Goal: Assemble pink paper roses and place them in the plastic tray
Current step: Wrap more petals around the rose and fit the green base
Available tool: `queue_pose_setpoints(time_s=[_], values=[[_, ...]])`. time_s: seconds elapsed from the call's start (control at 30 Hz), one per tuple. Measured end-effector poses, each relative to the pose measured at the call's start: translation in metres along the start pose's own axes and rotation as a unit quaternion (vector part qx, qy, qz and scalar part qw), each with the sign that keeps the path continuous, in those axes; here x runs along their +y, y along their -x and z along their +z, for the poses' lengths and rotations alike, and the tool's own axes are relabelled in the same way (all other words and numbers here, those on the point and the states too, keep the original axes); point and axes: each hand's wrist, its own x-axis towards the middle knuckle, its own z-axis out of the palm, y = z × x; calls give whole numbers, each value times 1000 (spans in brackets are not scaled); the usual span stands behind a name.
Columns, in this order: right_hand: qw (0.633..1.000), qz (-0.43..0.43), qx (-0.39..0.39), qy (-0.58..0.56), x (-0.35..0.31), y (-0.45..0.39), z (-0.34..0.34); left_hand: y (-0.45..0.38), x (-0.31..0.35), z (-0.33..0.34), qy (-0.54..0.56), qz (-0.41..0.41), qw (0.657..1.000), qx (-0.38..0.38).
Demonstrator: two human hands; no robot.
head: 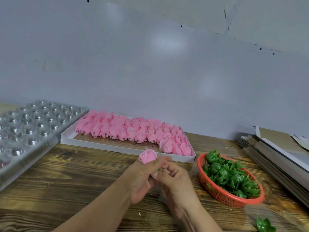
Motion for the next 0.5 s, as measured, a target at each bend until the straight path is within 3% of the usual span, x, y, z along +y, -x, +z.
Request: queue_pose_setpoints(time_s=[0.17,0.23,0.3,0.5], values=[[971,-110,48,208,2,5,9,-1,-1,10,30,4,997,68],[958,-143,66,241,-1,6,10,0,-2,12,35,0,997,67],[961,-144,61,227,-3,6,7,1,-2,12,17,-7,999,49],[996,-22,-13,80,-10,7,6,6,6,4,-9,-14,999,-31]])
